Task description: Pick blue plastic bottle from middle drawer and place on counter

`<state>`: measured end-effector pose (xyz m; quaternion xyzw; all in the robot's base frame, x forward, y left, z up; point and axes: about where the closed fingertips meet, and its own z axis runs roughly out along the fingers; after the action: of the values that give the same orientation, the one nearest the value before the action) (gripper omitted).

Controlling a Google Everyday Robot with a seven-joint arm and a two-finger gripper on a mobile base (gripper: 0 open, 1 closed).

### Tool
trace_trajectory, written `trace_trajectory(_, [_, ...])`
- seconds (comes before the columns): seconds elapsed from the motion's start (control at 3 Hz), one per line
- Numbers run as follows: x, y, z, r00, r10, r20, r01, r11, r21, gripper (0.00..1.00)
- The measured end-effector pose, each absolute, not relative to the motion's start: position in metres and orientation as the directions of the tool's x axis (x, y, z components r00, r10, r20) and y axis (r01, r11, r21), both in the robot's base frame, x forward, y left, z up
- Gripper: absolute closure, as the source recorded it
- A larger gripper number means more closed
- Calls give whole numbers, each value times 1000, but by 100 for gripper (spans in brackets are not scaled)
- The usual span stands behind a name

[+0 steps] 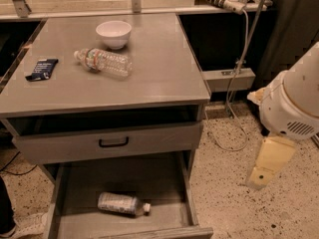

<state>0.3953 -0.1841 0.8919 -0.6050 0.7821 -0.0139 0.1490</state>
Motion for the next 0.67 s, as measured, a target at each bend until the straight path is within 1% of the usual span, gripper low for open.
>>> trace_trajectory(0.33, [395,-184,892,-224,-950,-216,-942,268,-202,0])
trace_trajectory(0.67, [384,-173,865,-226,-943,-243,-956,262,-128,0])
